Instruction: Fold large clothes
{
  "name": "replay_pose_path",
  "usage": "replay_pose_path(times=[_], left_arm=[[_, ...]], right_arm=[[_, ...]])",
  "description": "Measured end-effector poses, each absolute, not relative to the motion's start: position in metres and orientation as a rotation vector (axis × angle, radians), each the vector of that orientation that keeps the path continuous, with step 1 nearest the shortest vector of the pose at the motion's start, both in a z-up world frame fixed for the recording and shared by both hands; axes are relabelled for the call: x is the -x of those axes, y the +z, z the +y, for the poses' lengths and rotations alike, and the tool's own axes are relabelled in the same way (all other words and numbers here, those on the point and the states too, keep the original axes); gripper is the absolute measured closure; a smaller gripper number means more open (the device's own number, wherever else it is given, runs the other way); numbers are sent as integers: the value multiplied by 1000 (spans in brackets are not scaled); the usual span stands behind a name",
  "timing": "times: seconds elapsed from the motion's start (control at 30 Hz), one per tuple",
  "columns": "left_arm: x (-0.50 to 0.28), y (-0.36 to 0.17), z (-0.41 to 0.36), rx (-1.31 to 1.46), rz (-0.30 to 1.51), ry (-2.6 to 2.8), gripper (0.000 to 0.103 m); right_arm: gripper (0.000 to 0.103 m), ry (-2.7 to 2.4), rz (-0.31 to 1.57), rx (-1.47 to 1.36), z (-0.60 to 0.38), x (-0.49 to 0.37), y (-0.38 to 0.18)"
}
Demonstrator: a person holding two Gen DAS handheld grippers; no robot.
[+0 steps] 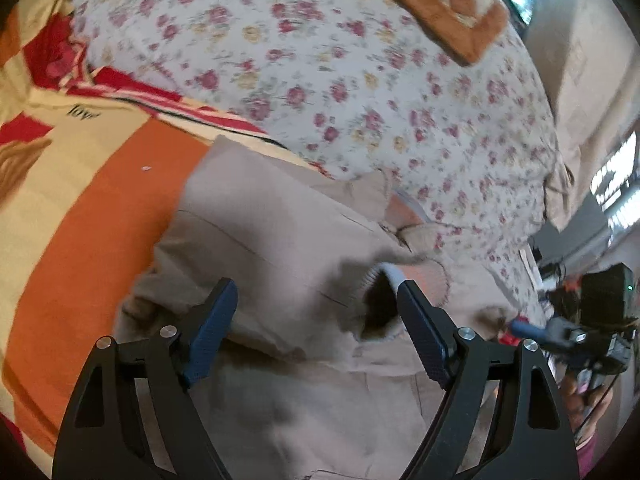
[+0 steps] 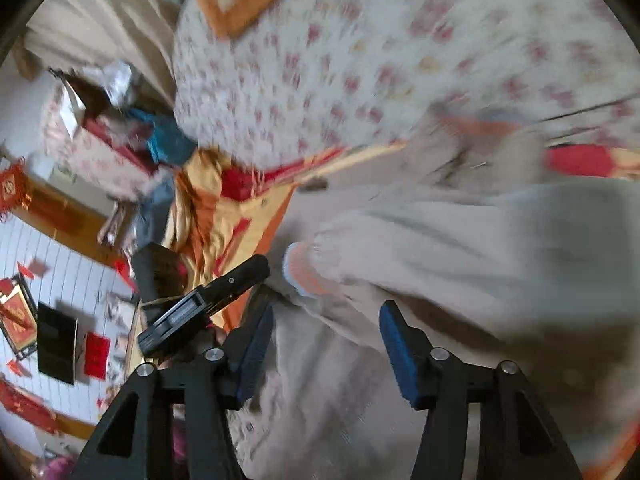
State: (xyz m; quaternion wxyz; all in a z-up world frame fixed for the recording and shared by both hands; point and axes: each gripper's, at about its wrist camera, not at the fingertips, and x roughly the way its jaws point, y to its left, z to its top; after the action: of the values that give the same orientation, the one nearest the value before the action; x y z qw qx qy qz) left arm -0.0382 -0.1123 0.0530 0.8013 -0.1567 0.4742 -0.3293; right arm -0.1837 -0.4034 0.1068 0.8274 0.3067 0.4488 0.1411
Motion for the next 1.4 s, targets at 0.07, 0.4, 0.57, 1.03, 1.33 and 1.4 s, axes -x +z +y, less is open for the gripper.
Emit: replay_pose_path(times=[0.07,0.4,0.57,1.03,1.33,1.4], left_arm=[[44,51,-122,313,1017,-737,14],[55,41,-190,169,1044,-801,43],[60,100,-227,-7,911,-814,91],[54,277,-268,34,585,-819,93],[112,347,-271,-11,522,-900,93],[118,352,-276,-25,530,-904,93]], right_arm=[[32,205,896,-622,-428,219,116],[31,-327,918,-281,-506,281,82],[62,-374,871,-314,-533,249,66],[102,-366,558,-496,-563,293,155],[102,-343,524,-491,-560,305,174],[102,-280,510,-505,-550,309,177]])
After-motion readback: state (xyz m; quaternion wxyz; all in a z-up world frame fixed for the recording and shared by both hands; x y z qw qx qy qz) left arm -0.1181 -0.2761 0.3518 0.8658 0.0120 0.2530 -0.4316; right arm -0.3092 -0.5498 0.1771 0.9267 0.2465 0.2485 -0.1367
